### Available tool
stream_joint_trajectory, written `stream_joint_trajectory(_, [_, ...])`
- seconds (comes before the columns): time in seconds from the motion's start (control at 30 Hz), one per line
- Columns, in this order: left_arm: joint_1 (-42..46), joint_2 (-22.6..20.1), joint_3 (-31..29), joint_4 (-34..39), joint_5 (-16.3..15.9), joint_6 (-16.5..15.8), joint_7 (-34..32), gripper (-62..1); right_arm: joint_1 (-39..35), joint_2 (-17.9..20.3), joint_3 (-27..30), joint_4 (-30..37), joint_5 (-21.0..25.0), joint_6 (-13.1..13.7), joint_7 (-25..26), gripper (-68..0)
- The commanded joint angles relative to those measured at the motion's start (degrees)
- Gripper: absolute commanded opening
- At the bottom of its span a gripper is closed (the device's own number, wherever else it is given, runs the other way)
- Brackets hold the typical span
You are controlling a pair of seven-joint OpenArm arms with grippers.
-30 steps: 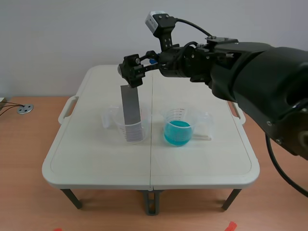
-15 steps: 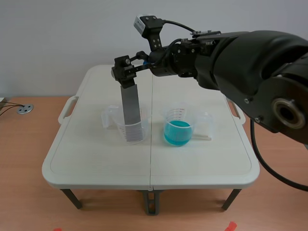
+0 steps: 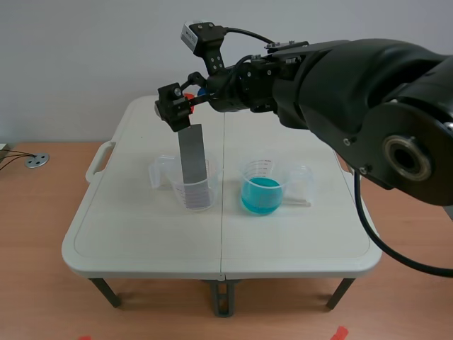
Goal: Hold the metal plate by the orange handle, dip it into the blue solution, take it out and point at it, then put the plate back in the beaker on the left.
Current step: 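Move the plate over the blue solution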
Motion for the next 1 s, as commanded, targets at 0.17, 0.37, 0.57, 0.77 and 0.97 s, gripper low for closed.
stream_joint_trajectory(0.17, [0.2, 0.1, 0.0, 0.5, -0.1, -0.1, -0.3, -59.3, 2.2, 0.1, 0.0, 0.6, 0.7, 0.2, -0.1, -20.4])
stream_joint_trajectory(0.37, [0.2, 0.1, 0.0, 0.5, -0.1, -0.1, -0.3, -59.3, 2.2, 0.3, 0.0, 0.6, 0.7, 0.2, -0.1, -33.0])
stream_joint_trajectory(0.57, [0.2, 0.2, 0.0, 0.5, -0.1, -0.1, -0.3, -59.3, 1.7, 0.5, 0.0, 0.6, 0.7, 0.0, 0.0, -40.3])
stream_joint_trajectory(0.77, [0.2, 0.2, 0.0, 0.5, -0.1, -0.1, -0.3, -59.3, 1.7, 0.5, 0.0, 0.6, 0.7, 0.0, 0.0, -49.0])
stream_joint_trajectory(0.97, [0.2, 0.1, 0.0, 0.5, -0.1, -0.1, -0.3, -59.3, 1.7, 0.6, 0.0, 0.6, 0.4, -0.1, 0.0, -65.8])
